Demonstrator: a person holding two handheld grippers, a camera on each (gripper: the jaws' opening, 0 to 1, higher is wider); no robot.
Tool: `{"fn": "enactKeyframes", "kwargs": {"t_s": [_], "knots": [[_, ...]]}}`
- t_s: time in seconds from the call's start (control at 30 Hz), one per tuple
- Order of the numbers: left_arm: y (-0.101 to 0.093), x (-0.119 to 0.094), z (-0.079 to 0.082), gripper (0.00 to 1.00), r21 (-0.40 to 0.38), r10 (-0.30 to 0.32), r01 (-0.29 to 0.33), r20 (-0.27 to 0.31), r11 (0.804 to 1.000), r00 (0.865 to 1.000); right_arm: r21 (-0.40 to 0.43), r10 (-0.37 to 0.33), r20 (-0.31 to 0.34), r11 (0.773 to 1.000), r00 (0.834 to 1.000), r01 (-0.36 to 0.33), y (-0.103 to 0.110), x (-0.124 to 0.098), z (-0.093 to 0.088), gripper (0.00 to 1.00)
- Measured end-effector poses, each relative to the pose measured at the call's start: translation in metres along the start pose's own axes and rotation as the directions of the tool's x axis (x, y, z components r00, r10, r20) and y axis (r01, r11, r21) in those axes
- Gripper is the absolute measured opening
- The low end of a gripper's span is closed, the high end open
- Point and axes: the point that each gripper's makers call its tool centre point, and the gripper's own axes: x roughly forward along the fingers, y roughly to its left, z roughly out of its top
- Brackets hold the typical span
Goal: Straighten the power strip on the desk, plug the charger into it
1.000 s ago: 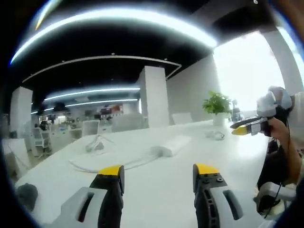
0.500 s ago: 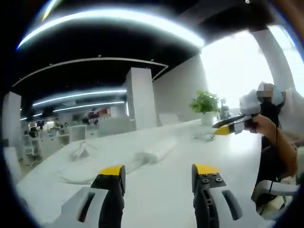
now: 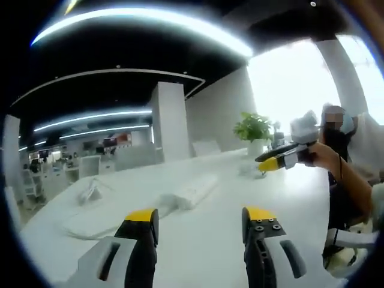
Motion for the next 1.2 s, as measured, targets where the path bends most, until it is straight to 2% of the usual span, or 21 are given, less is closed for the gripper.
{"fn": "enactKeyframes", "kwargs": {"t_s": [0.13,0.27,0.53,0.7,0.9,1.2], "knots": [[-0.001,0.008,-0.001,0.58,-0.022,-0.027,0.026,-0.008,0.999,1.0,0.005,0.013,-0.005,1.0,1.0,-0.013,0.0,0.007,0.0,0.43],[0.001,0.016,-0.004,0.56,0.01,-0.014,0.014,-0.033,1.0,0.999,-0.015,0.008,-0.023,1.0,1.0,-0.008,-0.004,0.012,-0.001,0.43],[-0.001,0.028,0.0,0.56,-0.005,-0.035,0.035,-0.041,0.999,0.999,-0.019,0.03,-0.041,0.999,0.999,-0.031,-0.006,0.018,0.0,0.43],[0.0,0.039,0.0,0.56,0.011,-0.034,0.035,-0.058,0.999,0.998,-0.021,0.039,-0.04,0.999,0.998,-0.04,-0.014,0.024,0.007,0.43],[-0.002,0.046,-0.003,0.56,-0.011,-0.053,0.052,-0.06,0.999,0.997,-0.02,0.044,-0.043,0.999,0.998,-0.045,-0.019,0.03,0.008,0.43],[0.008,0.055,-0.005,0.55,-0.05,-0.04,0.037,-0.06,0.998,0.997,-0.044,0.066,-0.06,0.997,0.996,-0.068,-0.021,0.039,0.003,0.4]]}}
